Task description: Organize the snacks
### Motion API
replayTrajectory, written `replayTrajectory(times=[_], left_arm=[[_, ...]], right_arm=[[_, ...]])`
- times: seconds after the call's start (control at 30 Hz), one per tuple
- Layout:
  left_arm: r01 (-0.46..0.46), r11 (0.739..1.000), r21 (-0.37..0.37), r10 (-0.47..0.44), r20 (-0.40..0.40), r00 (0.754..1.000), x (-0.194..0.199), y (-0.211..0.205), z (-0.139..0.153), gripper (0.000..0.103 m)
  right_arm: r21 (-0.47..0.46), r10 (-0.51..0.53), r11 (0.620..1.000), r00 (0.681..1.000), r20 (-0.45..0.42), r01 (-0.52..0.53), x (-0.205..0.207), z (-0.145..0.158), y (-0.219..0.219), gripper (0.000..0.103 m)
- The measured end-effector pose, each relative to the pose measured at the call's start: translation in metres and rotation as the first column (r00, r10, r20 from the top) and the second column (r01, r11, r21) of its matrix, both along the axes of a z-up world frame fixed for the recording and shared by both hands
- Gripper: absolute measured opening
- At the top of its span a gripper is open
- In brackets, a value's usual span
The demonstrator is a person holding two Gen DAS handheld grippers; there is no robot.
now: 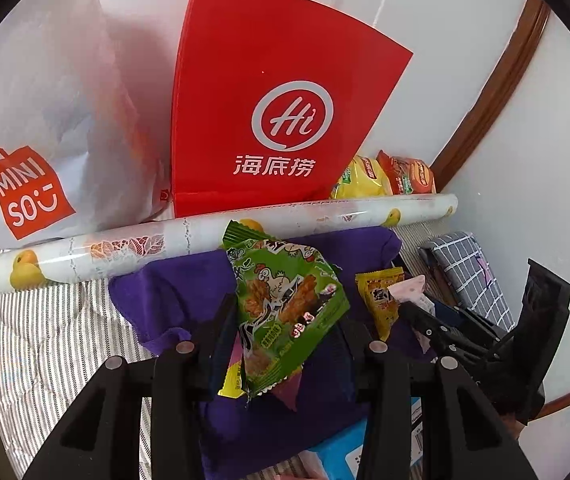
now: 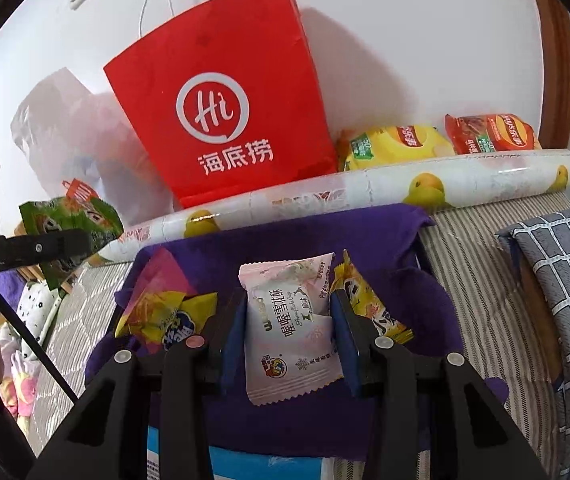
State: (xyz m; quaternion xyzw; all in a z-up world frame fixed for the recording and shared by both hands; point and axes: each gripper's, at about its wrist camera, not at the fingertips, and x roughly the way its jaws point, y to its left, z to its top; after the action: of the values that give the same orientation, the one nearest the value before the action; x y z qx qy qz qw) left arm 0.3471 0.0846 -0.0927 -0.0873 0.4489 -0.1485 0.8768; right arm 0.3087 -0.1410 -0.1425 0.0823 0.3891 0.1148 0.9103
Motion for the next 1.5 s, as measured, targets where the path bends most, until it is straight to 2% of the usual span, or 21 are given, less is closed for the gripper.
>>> replayTrajectory(times=[0.4,0.97,1.3,1.5], left_arm=[[-0.003,1.000,0.010,0.004,-0.003,1.000,0.001,-0.001,-0.001,0.041],[0.018,1.000,0.013,-0.018,-0.003,1.000,0.000,-0.004,-0.001,0.041],[0.023,1.000,0.015,-0.023,-0.008,1.000,0.000,-0.005,-0.001,0.041],[0.028,0.999,0.024,-0.028,-0.024,0.999,0.003,-0.009,-0.006,0.041]], right_arm=[[-0.031,-0.016,0.999,0.997,-0.075,0.014,0.007,-0.015,-0.001,0.042],[-0.061,-0.012,0.998,0.992,-0.124,0.004,0.012,-0.024,0.004,0.046],[-0.065,-0.009,0.998,0.992,-0.126,0.001,0.011,-0.024,0.004,0.046],[-0.046,0.001,0.999,0.996,-0.091,-0.005,0.005,-0.013,0.005,0.047]])
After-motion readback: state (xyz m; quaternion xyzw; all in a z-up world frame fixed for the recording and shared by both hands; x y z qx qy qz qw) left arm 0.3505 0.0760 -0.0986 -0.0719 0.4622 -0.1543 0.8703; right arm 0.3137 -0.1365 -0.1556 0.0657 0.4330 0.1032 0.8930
